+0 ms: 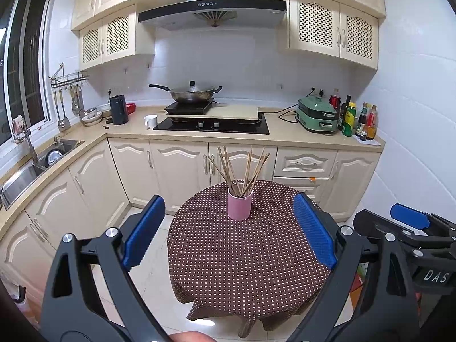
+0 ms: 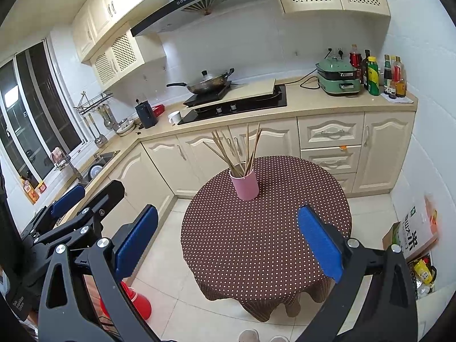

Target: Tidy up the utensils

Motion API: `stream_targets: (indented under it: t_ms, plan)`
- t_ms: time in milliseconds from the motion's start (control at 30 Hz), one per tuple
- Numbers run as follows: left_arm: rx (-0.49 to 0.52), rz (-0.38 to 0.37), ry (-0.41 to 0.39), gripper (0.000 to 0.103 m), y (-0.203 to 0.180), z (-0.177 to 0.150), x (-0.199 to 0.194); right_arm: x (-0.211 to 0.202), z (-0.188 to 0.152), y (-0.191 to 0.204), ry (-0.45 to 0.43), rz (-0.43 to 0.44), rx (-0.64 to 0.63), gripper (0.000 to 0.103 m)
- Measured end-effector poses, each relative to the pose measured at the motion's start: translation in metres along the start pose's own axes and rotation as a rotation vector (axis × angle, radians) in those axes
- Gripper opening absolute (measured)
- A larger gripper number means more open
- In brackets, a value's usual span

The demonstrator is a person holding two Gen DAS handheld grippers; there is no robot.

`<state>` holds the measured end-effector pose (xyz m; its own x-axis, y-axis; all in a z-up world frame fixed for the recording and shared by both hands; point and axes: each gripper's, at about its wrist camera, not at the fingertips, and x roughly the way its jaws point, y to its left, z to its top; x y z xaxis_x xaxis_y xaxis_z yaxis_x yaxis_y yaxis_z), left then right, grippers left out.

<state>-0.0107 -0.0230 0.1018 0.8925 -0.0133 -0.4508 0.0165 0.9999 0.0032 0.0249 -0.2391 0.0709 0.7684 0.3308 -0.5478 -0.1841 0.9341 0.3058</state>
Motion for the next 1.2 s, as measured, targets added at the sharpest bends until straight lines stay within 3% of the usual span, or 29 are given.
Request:
stream_targets:
  t_ms: [1200]
  plan:
    - [-0.006,0.016,0.048,0.090,0.003,0.003,0.021,0.018,0.007,-0.003,0.031,0.012,-0.004,0.095]
